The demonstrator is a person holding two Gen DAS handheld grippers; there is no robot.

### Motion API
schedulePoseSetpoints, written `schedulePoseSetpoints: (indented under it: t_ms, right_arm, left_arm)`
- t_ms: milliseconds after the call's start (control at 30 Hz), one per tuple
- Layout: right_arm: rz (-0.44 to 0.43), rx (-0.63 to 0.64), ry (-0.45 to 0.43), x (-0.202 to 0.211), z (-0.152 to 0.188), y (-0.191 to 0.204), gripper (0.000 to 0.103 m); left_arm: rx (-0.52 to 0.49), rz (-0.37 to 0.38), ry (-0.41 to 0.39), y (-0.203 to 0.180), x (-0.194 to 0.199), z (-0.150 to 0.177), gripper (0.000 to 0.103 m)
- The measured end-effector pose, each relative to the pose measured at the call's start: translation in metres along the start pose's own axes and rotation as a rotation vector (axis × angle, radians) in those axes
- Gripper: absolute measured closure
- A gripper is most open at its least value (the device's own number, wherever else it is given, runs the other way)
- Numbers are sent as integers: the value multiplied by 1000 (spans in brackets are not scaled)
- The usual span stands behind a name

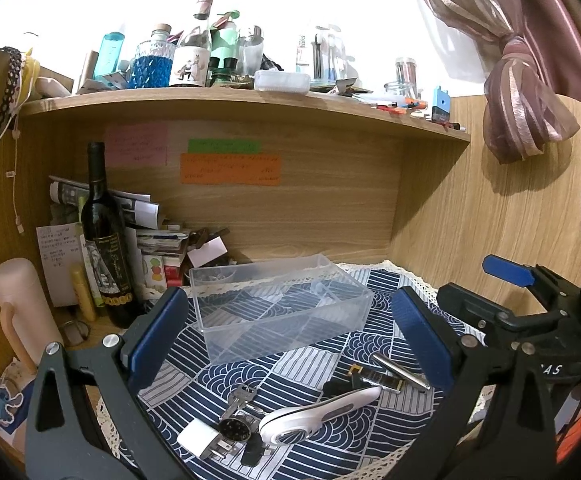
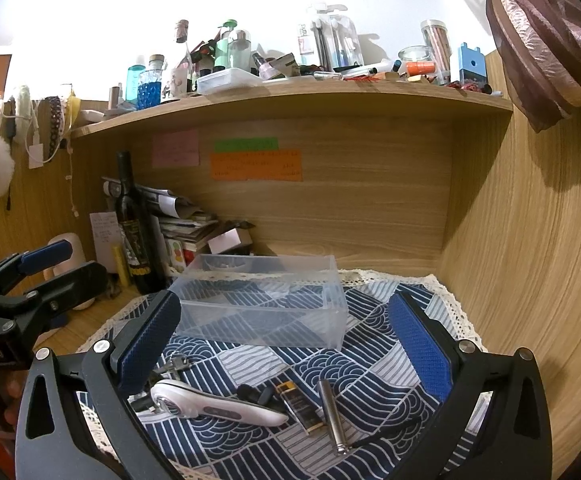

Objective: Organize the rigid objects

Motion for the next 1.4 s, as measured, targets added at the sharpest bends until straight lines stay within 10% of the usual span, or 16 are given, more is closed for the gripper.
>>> schedulePoseSetpoints:
  t_ms: [767, 1167, 1400]
  right_arm:
    - [-51, 1, 0, -8, 0, -1, 1]
    - [-1, -40, 150, -43, 29, -43, 39]
    - [26, -36, 301, -74, 69, -59, 58]
  left_arm:
    - [10, 40, 49, 1, -12, 2, 7]
    - [74, -169, 170, 83, -28, 30, 38]
    - [116, -164, 346, 103, -53, 86, 49]
Point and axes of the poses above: each gripper's, at about its wrist camera, not at the fingertips, and x roughly against the way its jaws point, y to its left, z to its underside, the point moved 9 cm from there along -x, roughly the way its jaws point, and after that the axes turned 10 degrees about y, right-handed, at the moved point
